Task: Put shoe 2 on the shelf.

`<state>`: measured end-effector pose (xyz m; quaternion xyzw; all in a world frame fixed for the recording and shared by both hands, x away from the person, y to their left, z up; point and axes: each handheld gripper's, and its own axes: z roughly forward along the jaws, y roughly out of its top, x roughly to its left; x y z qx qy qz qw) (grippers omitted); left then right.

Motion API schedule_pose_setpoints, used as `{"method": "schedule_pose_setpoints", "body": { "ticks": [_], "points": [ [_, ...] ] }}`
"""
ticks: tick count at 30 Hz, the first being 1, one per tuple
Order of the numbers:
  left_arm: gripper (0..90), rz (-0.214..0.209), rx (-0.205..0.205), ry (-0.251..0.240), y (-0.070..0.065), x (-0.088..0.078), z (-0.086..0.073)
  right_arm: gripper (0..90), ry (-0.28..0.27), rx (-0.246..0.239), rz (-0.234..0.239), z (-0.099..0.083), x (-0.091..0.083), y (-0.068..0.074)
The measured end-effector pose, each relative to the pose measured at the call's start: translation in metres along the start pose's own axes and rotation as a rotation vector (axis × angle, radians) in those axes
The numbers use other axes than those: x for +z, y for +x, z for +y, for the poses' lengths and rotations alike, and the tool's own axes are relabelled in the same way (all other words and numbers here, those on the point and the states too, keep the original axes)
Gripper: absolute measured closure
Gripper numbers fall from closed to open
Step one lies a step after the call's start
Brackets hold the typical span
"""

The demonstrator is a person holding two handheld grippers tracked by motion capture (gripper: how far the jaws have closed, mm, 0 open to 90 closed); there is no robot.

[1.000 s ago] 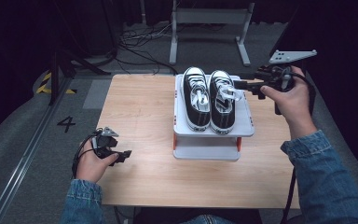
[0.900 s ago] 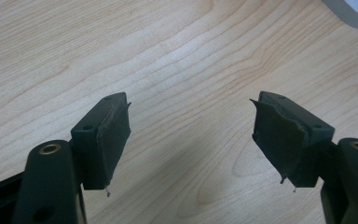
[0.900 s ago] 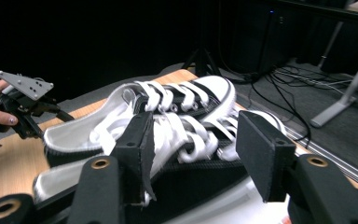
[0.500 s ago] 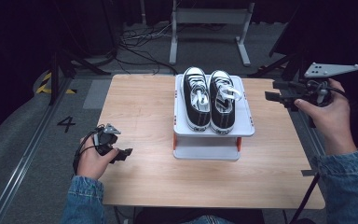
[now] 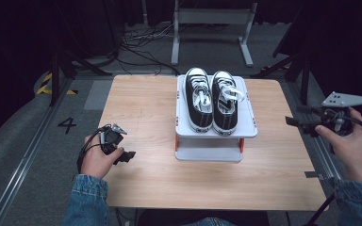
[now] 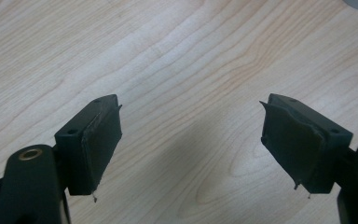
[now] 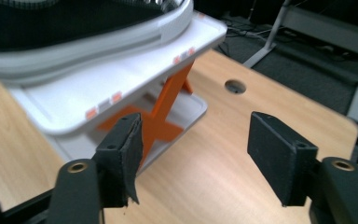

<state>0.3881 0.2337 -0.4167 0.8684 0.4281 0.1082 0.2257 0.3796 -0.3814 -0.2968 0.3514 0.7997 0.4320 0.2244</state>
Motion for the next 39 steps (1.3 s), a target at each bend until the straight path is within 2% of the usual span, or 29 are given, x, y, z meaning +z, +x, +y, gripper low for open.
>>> {"method": "schedule_pose_setpoints", "body": {
  "ticks": [2,3,4,6,7,8,9,11,14,18,21,23,25,28,31,34,35,37,39],
  "points": [
    [20.1,-0.004,0.0,-0.001,0.0,-0.001,-0.001,31.3,0.033,0.007,0.005,-0.016,0.003,0.0],
    [20.1,-0.003,0.002,0.002,-0.001,-0.001,-0.001,29.5,0.069,0.004,0.007,-0.024,0.004,-0.001],
    [20.1,-0.011,0.007,0.006,-0.001,0.0,-0.001,25.1,0.082,0.003,0.031,-0.035,0.007,-0.001],
    [20.1,-0.019,0.008,0.011,-0.003,0.001,-0.002,22.9,0.063,0.026,0.07,-0.05,0.012,-0.003],
    [20.1,-0.019,0.022,0.021,-0.004,0.001,-0.003,22.2,0.069,0.038,0.068,-0.056,0.014,-0.003],
    [20.1,-0.013,0.032,0.026,-0.004,0.001,-0.003,19.7,0.083,0.051,0.052,-0.065,0.017,-0.003],
    [20.1,-0.023,0.021,0.027,-0.005,0.002,-0.004,17.7,0.094,0.056,0.042,-0.072,0.02,-0.003],
    [20.0,-0.019,0.029,0.025,-0.005,0.002,-0.005,17.5,0.127,0.073,0.023,-0.081,0.025,-0.005],
    [19.2,-0.037,0.021,0.036,-0.006,0.002,-0.007,16.6,0.137,0.079,0.016,-0.092,0.029,-0.008],
    [18.4,-0.027,0.014,0.04,-0.006,0.002,-0.01,16.5,0.163,0.112,-0.009,-0.108,0.035,-0.012],
    [18.5,-0.031,0.009,0.036,-0.006,0.003,-0.012,16.5,0.185,0.133,-0.04,-0.117,0.038,-0.015],
    [18.4,-0.031,-0.003,0.034,-0.006,0.004,-0.014,16.7,0.2,0.169,-0.052,-0.125,0.043,-0.018],
    [18.4,-0.025,0.002,0.038,-0.006,0.004,-0.015,16.7,0.21,0.193,-0.078,-0.133,0.048,-0.021],
    [18.5,-0.021,0.001,0.046,-0.006,0.007,-0.016,16.7,0.246,0.194,-0.115,-0.143,0.057,-0.022],
    [18.6,-0.019,-0.006,0.047,-0.005,0.008,-0.017,16.8,0.246,0.191,-0.116,-0.152,0.066,-0.021],
    [18.6,-0.005,-0.009,0.042,-0.004,0.01,-0.017,16.7,0.242,0.161,-0.142,-0.158,0.074,-0.02],
    [18.7,0.007,-0.008,0.034,-0.003,0.012,-0.016,16.7,0.234,0.159,-0.15,-0.159,0.076,-0.019],
    [19.8,0.054,-0.017,-0.017,-0.003,0.015,-0.014,16.8,0.219,0.173,-0.141,-0.161,0.081,-0.018],
    [19.6,0.045,-0.029,-0.025,-0.004,0.017,-0.013,17.2,0.2,0.187,-0.145,-0.161,0.087,-0.016]
  ]
}}
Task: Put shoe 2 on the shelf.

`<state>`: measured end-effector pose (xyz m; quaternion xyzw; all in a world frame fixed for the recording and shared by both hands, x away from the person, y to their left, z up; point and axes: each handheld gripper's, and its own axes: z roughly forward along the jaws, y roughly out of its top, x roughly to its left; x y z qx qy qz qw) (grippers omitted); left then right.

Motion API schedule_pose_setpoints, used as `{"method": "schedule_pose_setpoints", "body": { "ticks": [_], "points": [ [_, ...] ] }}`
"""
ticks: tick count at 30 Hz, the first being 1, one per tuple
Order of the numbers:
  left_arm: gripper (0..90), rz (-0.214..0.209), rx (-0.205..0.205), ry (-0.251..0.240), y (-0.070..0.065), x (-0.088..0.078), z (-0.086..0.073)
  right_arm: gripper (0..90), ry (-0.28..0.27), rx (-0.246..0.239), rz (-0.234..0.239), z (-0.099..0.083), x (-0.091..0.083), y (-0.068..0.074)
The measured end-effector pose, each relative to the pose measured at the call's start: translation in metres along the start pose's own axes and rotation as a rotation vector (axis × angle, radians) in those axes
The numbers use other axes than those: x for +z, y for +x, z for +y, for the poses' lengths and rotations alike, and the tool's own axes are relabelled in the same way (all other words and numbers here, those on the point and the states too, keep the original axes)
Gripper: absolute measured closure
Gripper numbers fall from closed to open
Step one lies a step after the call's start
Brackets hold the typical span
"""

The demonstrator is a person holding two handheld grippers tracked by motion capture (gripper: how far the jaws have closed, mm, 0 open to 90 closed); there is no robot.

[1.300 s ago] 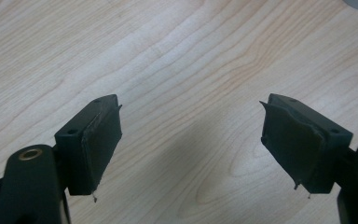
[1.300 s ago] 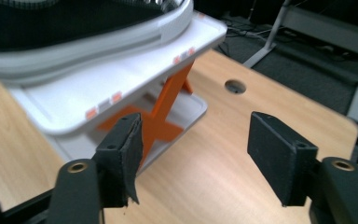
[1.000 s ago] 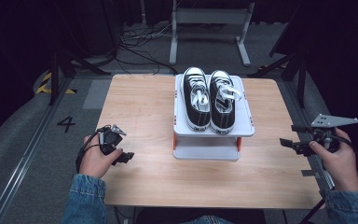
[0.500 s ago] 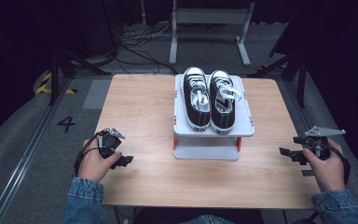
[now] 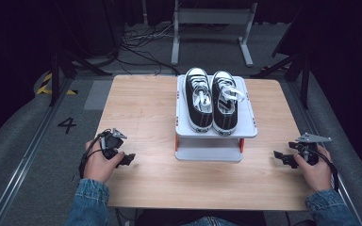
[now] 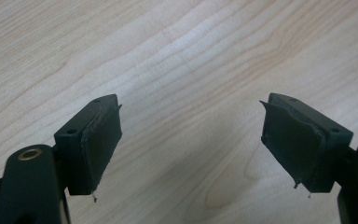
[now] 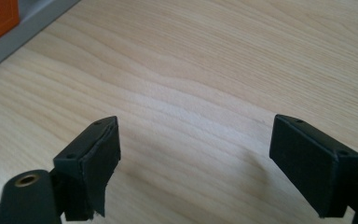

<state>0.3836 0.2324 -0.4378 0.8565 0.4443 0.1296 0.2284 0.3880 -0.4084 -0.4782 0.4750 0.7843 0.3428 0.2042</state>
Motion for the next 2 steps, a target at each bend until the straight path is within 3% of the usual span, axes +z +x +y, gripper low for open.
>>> {"method": "schedule_pose_setpoints", "body": {
  "ticks": [2],
  "points": [
    [19.3,-0.01,-0.004,-0.004,-0.0002,0.0001,0.0,17.0,0.001,-0.025,-0.006,0.0006,0.0021,0.002]
  ]
}}
